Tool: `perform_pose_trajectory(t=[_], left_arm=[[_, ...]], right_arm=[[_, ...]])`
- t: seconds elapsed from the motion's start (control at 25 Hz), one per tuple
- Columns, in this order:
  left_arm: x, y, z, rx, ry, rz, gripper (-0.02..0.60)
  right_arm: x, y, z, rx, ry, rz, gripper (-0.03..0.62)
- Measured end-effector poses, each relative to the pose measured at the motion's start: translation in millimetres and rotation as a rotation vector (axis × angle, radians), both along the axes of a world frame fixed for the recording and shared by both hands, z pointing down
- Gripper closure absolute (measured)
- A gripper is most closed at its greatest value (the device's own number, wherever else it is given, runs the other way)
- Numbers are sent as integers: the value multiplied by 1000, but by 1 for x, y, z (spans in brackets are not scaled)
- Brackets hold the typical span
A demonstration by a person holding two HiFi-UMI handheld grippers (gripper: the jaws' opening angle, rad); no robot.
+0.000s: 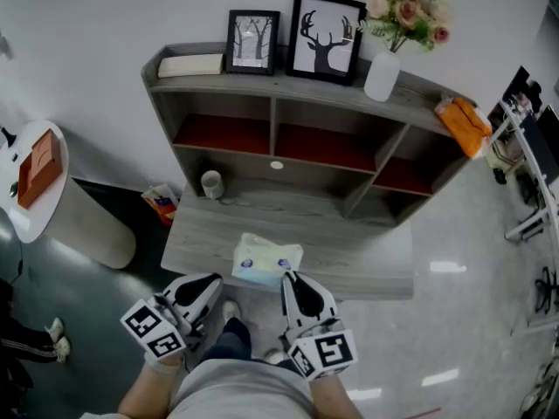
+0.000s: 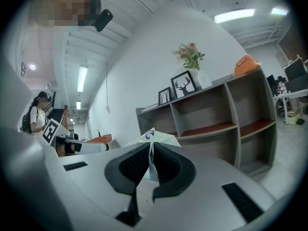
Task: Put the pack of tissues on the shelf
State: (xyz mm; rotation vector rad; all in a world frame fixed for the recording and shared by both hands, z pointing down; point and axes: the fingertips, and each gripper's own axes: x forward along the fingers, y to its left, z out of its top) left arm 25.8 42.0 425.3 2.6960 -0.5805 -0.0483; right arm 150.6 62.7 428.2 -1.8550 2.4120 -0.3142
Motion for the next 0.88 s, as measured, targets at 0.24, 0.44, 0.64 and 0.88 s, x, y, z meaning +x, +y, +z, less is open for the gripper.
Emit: perform_pose_trajectory(t=[0.24,0.44,0.64,0.88], left_arm=[[-21,-65,1,-21,-1,3,566],[-50,-118,-6,-10,4,-11,566],[-83,-166,-7,-9,7,-27,566],[-118,-205,-10,3,14,-52,566]], right_arm=[[-15,-70,3,-30,0,11,565],[-34,-130,-1,-26,-3,26,565],[-63,-186,-6,-12,12,22,565],[-87,-239,-14,6,30,41,565]])
